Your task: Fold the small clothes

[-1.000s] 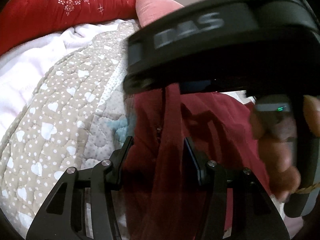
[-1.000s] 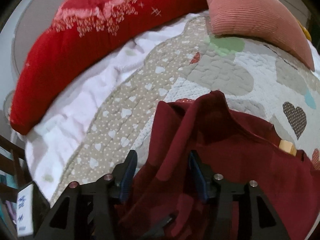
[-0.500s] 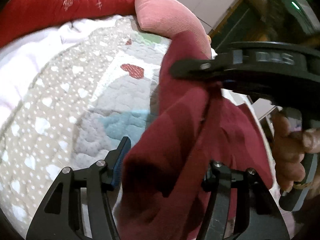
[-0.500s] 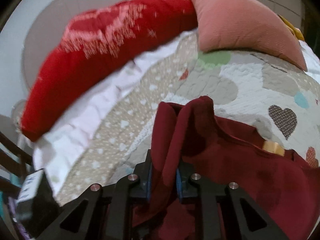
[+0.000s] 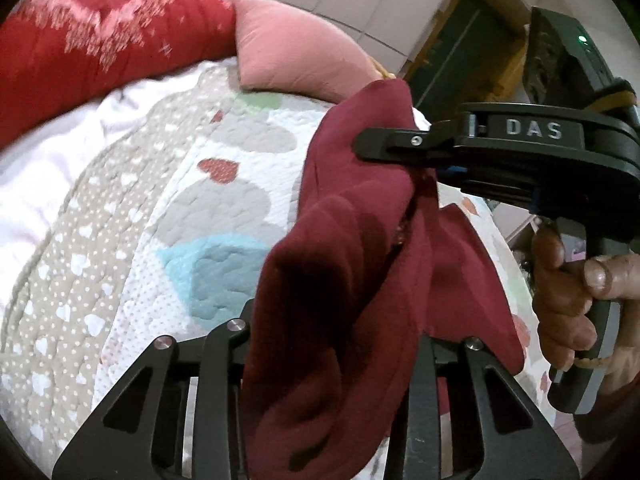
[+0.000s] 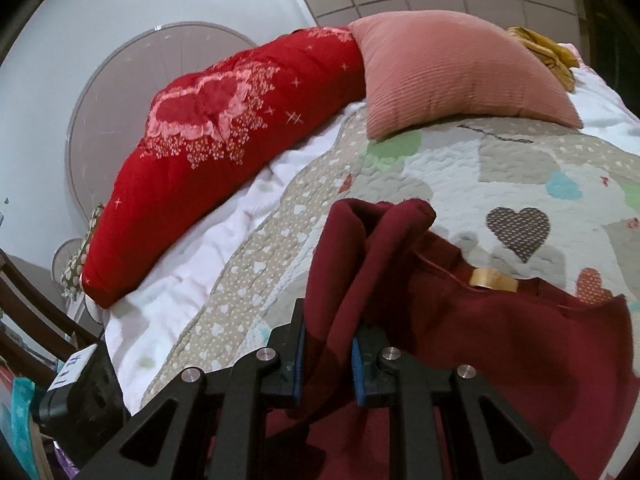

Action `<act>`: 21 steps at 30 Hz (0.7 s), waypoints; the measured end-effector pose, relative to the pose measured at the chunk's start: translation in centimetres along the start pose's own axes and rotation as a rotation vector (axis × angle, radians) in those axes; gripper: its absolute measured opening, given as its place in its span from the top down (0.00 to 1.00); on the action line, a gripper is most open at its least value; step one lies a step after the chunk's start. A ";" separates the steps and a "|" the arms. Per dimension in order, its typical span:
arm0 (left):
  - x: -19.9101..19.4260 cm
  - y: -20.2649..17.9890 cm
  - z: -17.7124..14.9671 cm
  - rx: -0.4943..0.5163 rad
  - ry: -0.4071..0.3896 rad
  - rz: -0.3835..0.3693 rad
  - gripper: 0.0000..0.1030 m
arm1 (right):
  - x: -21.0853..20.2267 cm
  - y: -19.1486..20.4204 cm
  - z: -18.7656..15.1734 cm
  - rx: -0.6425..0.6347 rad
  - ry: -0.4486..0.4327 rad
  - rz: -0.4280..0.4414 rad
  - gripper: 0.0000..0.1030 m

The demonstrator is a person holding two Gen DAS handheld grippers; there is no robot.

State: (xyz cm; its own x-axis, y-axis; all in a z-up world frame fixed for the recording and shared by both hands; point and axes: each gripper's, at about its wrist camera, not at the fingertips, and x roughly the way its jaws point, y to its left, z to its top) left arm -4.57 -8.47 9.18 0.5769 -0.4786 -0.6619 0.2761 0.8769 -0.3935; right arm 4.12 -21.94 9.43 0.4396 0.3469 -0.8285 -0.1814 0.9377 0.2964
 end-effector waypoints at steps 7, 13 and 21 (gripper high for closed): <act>-0.6 -3.4 0.3 0.059 -0.023 -0.005 0.69 | -3.7 -1.7 -0.5 0.011 -0.048 -0.021 0.84; -0.3 -6.7 0.1 0.101 -0.009 -0.032 0.69 | -6.7 -3.6 -1.2 0.018 -0.073 -0.038 0.84; 1.7 -12.1 -1.0 0.165 0.028 -0.054 0.69 | -9.9 -7.9 -2.8 0.050 -0.084 -0.077 0.84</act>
State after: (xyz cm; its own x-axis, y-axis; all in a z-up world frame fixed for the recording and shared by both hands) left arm -7.70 -19.97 12.17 0.5370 -0.5238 -0.6612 0.4296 0.8444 -0.3200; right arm -1.26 -32.88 13.98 0.5229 0.2721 -0.8078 -0.1012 0.9608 0.2582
